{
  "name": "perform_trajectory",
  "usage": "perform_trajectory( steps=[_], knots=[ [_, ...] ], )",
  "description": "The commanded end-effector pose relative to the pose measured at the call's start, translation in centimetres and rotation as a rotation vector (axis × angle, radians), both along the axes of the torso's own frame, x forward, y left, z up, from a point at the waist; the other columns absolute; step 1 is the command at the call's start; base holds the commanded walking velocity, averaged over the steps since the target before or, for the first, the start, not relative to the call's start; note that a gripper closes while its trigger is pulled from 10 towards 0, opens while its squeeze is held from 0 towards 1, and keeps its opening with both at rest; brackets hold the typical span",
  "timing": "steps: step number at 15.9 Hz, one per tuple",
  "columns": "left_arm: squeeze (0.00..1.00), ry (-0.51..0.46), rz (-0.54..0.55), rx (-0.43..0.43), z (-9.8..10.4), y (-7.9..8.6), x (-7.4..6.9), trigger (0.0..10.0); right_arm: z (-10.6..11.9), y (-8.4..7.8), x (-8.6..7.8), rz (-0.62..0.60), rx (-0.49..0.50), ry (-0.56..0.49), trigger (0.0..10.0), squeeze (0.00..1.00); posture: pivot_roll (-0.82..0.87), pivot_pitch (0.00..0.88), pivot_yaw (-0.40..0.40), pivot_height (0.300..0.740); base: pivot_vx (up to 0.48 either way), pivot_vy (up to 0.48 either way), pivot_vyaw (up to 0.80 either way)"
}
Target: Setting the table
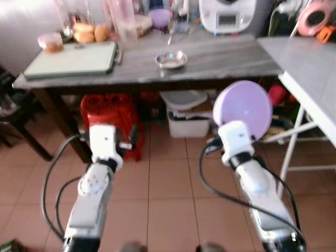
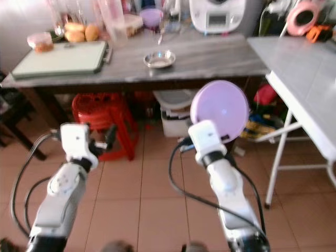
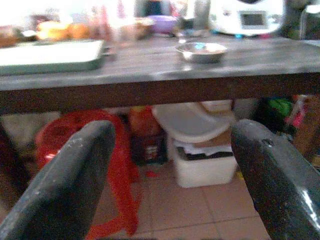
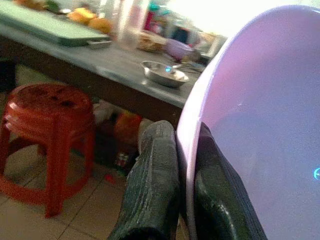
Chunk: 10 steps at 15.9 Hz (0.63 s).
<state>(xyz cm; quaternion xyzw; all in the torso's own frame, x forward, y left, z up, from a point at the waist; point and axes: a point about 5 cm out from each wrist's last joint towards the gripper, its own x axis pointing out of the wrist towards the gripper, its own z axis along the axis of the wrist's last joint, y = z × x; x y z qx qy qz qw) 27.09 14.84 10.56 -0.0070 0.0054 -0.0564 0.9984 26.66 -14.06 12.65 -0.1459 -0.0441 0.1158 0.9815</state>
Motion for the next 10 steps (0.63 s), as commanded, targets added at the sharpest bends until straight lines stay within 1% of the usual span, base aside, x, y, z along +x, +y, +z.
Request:
perform_trajectory(
  steps=[1, 2, 3, 4, 5, 8, 10],
  knots=[
    [0.00, -0.023, 0.038, 0.017, 0.45, 0.81, -0.10, 10.0, 1.46, 0.44, 0.12, 0.014, 0.019, -0.064, 10.0, 0.00, -0.02, 0.000, 0.022, 0.740, 0.000, 0.000, 0.00],
    [0.00, -0.026, 0.013, -0.009, 0.56, 0.87, -0.25, 10.0, 1.41, 0.17, -0.20, -0.012, 0.050, -0.066, 10.0, 0.00, -0.02, 0.000, 0.022, 0.740, 0.000, 0.000, 0.00],
    [0.00, -0.035, 0.009, -0.024, 0.69, 0.88, -0.24, 10.0, 1.38, 0.17, -0.36, -0.012, 0.067, -0.064, 10.0, 0.00, -0.02, 0.000, 0.023, 0.740, 0.000, 0.000, 0.00],
    [0.00, -0.045, 0.002, -0.020, 0.81, 0.83, -0.16, 10.0, 1.39, 0.27, -0.43, -0.002, 0.067, -0.066, 10.0, 0.00, -0.03, 0.000, 0.024, 0.740, 0.277, 0.000, 0.00],
    [0.00, -0.058, -0.015, -0.029, 1.04, 0.54, 0.05, 10.0, 1.59, 0.36, -0.35, 0.012, 0.046, -0.078, 10.0, 0.00, -0.03, 0.000, 0.023, 0.740, 0.480, 0.000, 0.60],
    [0.00, -0.062, -0.034, -0.039, 1.17, 0.04, 0.23, 10.0, 1.87, 0.19, -0.09, 0.007, 0.046, -0.090, 10.0, 0.00, -0.03, 0.000, 0.023, 0.740, 0.480, 0.000, 0.72],
    [0.00, -0.060, -0.039, -0.041, 1.12, -0.09, 0.13, 10.0, 1.85, 0.17, -0.10, 0.005, 0.047, -0.089, 10.0, 0.00, -0.03, 0.000, 0.023, 0.740, 0.480, 0.000, 0.00]
  ],
)
